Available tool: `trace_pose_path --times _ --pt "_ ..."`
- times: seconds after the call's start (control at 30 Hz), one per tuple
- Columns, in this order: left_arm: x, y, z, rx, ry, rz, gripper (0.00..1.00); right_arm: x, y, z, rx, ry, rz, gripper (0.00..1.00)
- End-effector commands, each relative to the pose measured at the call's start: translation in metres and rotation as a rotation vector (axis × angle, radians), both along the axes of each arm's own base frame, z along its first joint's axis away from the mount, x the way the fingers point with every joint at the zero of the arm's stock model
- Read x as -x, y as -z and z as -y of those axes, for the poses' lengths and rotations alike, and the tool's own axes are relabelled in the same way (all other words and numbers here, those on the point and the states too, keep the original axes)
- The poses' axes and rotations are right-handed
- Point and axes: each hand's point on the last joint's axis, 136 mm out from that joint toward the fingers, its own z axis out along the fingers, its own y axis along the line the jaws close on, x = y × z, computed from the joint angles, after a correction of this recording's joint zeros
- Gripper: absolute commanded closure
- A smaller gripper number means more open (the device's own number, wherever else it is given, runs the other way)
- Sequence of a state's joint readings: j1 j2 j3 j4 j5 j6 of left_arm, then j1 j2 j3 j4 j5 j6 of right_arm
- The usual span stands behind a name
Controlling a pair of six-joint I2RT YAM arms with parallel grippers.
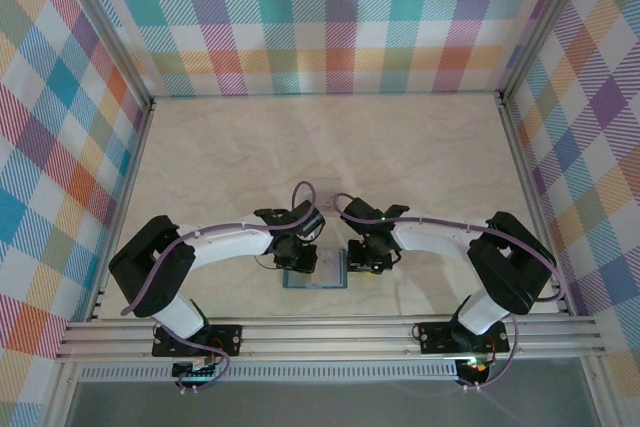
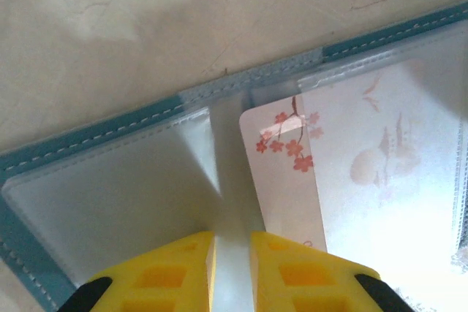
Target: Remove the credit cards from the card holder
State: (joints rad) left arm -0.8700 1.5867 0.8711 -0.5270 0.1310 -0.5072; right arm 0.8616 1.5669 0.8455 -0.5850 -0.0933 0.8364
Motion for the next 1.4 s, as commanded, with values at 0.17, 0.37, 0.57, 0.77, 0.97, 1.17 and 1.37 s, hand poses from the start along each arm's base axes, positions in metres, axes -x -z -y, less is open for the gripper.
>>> trace_pose_path --times 0.17,0.37,0.57,0.77,0.97,1.17,1.37 --pt "0.001 -0.014 -0.011 -0.016 -0.015 0.034 0.82 0.001 -0.01 0.002 0.008 0.011 0.009 0.68" --pt "-0.004 -0.027 -0.011 0.016 -0.033 0.074 0.77 0.0 -0.02 -0.002 -0.02 0.011 0.023 0.68" --pt "-0.009 -0.037 -0.003 0.124 -0.077 0.087 0.74 -0.003 -0.036 -0.007 -0.053 0.002 0.044 0.68" --pt "-0.015 -0.046 0.005 0.235 -0.104 0.057 0.73 -0.006 -0.037 -0.016 -0.074 -0.007 0.036 0.65" --pt "-0.015 -0.044 0.012 0.297 -0.114 0.014 0.73 -0.01 -0.035 -0.028 -0.079 -0.025 0.026 0.61" --pt "-0.013 -0.036 0.015 0.297 -0.115 -0.029 0.73 -0.012 -0.026 -0.039 -0.086 -0.045 0.0 0.61" --pt "-0.008 -0.02 0.013 0.279 -0.11 -0.055 0.71 -0.01 -0.013 -0.044 -0.066 -0.059 -0.035 0.59"
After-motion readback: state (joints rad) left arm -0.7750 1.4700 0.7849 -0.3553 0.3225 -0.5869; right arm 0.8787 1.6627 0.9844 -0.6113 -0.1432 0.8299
